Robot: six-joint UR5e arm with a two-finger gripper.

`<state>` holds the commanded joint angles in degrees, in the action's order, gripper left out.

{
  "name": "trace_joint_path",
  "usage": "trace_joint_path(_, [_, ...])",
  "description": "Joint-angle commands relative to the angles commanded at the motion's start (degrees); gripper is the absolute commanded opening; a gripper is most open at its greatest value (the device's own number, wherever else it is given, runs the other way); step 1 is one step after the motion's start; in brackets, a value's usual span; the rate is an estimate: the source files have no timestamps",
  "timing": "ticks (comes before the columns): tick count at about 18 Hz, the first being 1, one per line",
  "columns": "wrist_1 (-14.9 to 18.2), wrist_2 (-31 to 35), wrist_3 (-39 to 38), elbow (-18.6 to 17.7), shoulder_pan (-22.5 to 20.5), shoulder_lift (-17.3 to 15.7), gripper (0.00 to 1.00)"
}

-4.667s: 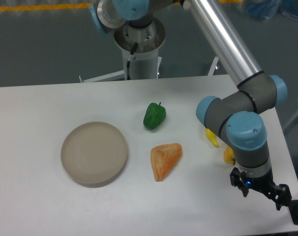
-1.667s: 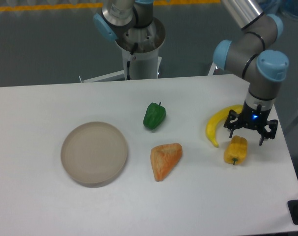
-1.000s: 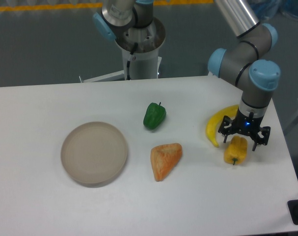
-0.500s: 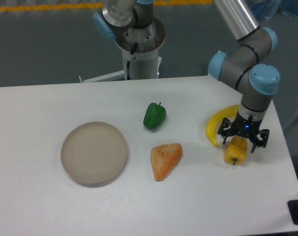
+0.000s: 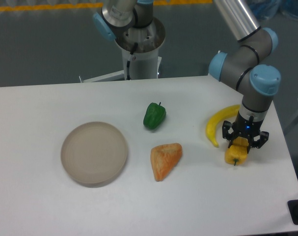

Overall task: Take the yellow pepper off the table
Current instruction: 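Close the gripper around the yellow pepper, then lift the grasped yellow pepper up off the table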

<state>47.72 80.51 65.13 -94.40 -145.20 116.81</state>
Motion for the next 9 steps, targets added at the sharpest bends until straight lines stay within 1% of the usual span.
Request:
trace_joint_path(1, [-0.09,0.26,0.09,0.44,0.0,-0.17,0.4])
trace_joint_path(2, [0.0,1.92,0.09,0.88,0.26,-0.35,0.4])
trace_joint_path(3, [0.0,4.46,0.17,1.58,0.35,-0.79,0.4])
trace_joint_path(4, [0.09,6.66,0.7,2.8,1.31,-1.49,0.4])
trace_joint_path(6, [0.35,6.68,1.05,4.56,2.46,-2.11,0.4])
trace_joint_path(8, [0.53,6.59,0.97,6.23,5.52,-4.82,0.4])
trace_joint_path(9, [0.53,6.5,0.97,6.5,6.23,-5.36,0.4])
